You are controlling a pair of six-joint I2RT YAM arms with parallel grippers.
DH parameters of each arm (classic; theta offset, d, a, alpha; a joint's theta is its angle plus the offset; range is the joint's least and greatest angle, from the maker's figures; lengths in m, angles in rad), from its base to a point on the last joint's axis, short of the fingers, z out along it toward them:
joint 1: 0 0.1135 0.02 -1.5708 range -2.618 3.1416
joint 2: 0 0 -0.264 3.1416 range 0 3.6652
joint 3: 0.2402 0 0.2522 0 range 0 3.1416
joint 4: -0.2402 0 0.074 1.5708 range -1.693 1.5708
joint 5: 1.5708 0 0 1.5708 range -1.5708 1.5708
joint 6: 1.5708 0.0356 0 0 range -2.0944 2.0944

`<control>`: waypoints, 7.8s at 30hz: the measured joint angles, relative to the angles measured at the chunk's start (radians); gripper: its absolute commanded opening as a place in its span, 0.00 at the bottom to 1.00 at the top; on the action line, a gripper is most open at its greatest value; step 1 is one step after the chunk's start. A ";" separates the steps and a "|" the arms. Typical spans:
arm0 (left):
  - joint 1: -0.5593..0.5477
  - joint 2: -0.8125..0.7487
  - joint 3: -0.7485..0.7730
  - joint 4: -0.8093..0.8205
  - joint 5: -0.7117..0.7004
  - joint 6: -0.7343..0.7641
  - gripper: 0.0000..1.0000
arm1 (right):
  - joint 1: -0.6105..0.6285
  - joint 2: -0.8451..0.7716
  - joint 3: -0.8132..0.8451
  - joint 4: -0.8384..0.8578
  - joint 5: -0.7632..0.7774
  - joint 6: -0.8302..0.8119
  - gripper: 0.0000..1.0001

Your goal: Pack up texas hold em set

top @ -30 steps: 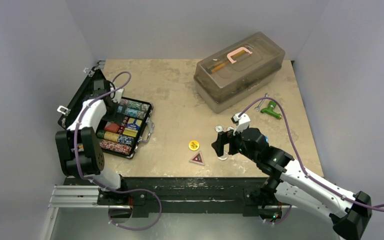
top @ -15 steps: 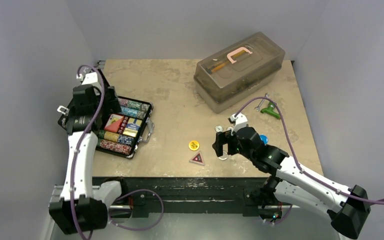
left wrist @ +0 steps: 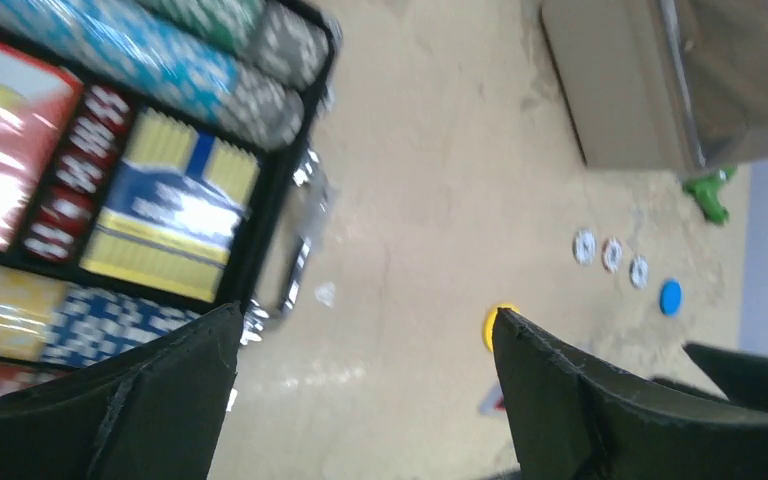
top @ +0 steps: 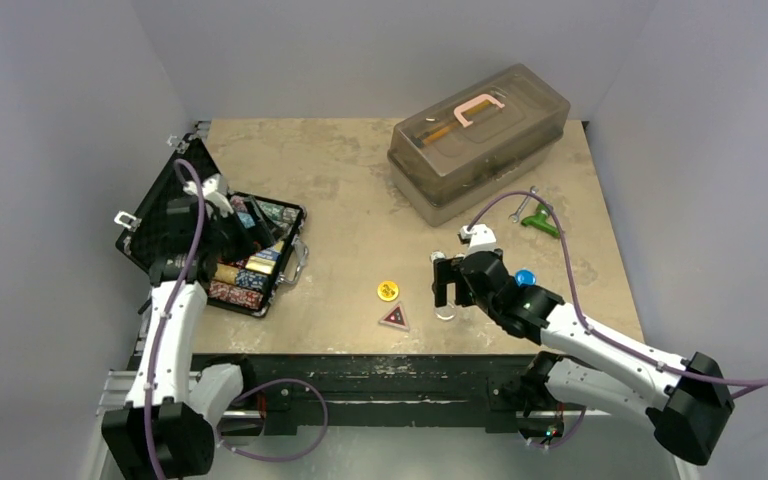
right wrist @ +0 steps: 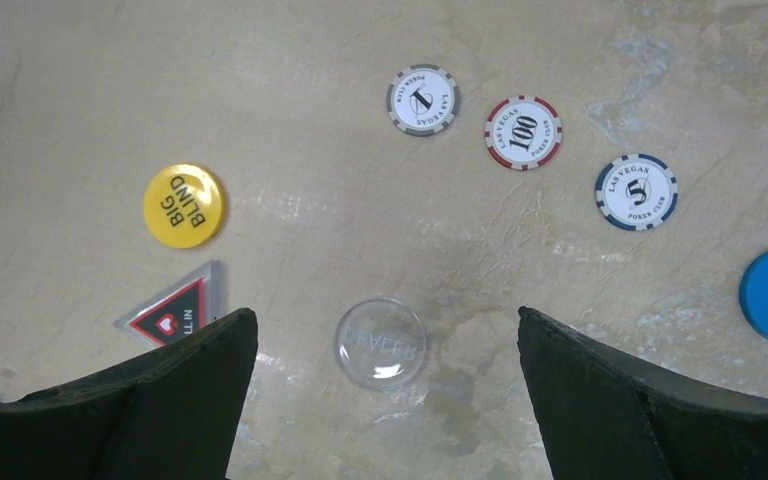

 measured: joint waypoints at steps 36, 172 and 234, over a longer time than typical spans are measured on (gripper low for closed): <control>-1.291 0.853 0.447 -0.373 -0.624 -0.946 0.92 | -0.001 -0.380 -0.061 -0.044 0.163 0.066 0.99; 0.086 0.943 0.521 -0.305 -0.570 -0.133 0.50 | -0.002 -0.414 -0.081 -0.005 0.117 0.048 0.99; -1.134 0.932 0.457 -0.132 -0.613 -0.460 0.81 | -0.002 -0.327 -0.059 -0.076 0.095 0.105 0.99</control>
